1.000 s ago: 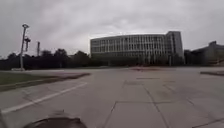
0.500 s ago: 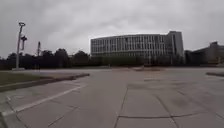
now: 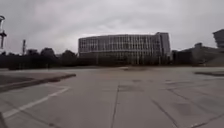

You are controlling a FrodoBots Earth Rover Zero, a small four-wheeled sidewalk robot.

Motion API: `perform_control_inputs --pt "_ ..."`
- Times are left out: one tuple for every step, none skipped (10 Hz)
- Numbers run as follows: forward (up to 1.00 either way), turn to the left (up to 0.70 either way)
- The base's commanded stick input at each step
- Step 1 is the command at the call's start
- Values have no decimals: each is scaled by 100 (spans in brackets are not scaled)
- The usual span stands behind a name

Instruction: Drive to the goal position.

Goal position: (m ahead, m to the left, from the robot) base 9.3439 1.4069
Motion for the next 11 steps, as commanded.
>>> perform_control_inputs --pt "100 0" --pt "100 0" --pt "100 0" --pt "100 0" --pt "100 0" --pt "100 0" --pt "100 0" --pt "100 0" --pt "100 0" --pt "100 0" --pt "100 0"
